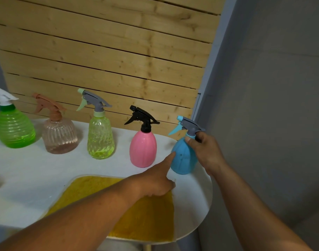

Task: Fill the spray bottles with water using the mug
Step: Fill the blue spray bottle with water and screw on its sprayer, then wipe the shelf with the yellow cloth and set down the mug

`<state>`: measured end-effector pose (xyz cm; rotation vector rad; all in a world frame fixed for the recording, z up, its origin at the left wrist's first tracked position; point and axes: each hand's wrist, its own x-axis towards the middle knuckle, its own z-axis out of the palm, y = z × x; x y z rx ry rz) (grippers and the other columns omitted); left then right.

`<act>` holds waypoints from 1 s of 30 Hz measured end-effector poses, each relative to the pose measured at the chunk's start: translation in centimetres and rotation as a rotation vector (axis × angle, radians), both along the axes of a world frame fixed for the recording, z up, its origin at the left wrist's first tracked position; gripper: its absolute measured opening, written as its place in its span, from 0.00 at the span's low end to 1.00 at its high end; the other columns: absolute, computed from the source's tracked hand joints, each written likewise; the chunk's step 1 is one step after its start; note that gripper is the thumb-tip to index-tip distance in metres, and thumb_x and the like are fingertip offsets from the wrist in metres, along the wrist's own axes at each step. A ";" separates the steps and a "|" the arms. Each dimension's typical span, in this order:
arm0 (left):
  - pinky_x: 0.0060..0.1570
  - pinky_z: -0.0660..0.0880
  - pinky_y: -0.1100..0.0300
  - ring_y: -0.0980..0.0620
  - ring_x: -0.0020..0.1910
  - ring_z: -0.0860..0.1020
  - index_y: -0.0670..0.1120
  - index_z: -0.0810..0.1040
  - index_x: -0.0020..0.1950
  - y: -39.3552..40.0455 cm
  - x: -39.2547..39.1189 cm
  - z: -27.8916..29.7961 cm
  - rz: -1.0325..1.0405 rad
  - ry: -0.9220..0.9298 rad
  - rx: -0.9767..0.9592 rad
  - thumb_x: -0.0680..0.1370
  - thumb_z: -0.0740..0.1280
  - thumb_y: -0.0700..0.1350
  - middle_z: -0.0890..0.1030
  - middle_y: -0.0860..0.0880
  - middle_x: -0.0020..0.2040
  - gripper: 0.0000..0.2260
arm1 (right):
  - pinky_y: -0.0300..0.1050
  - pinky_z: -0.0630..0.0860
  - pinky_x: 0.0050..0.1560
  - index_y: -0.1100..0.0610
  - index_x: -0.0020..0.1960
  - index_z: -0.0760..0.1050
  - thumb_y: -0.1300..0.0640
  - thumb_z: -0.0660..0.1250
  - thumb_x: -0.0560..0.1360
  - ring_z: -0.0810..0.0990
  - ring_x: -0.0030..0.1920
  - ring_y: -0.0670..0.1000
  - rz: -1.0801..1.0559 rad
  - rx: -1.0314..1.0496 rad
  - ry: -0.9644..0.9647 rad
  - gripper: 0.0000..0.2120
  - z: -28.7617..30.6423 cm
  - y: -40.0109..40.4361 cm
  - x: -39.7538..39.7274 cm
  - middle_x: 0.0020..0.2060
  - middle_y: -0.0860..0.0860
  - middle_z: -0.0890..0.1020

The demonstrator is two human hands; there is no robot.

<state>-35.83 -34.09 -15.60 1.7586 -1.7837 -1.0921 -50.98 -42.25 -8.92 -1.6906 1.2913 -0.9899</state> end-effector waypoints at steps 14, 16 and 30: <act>0.76 0.59 0.63 0.55 0.81 0.61 0.57 0.53 0.85 6.0 4.3 0.6 0.042 -0.050 -0.164 0.85 0.60 0.35 0.62 0.54 0.83 0.33 | 0.40 0.76 0.50 0.50 0.63 0.78 0.50 0.71 0.78 0.80 0.55 0.46 -0.261 -0.091 -0.122 0.15 -1.6 3.4 0.1 0.55 0.44 0.81; 0.76 0.59 0.63 0.53 0.81 0.62 0.56 0.56 0.85 7.2 6.0 0.6 0.086 -0.103 -0.225 0.85 0.58 0.35 0.62 0.54 0.83 0.31 | 0.34 0.75 0.48 0.49 0.63 0.78 0.51 0.72 0.78 0.79 0.55 0.44 -0.341 -0.168 -0.186 0.14 -2.3 6.2 0.5 0.56 0.45 0.80; 0.79 0.52 0.63 0.51 0.83 0.57 0.50 0.53 0.86 15.9 17.8 0.2 0.213 -0.548 -0.167 0.84 0.60 0.42 0.57 0.48 0.85 0.31 | 0.56 0.39 0.80 0.47 0.82 0.52 0.37 0.51 0.84 0.45 0.82 0.52 0.855 -0.389 0.857 0.30 -8.8 16.7 12.4 0.82 0.50 0.50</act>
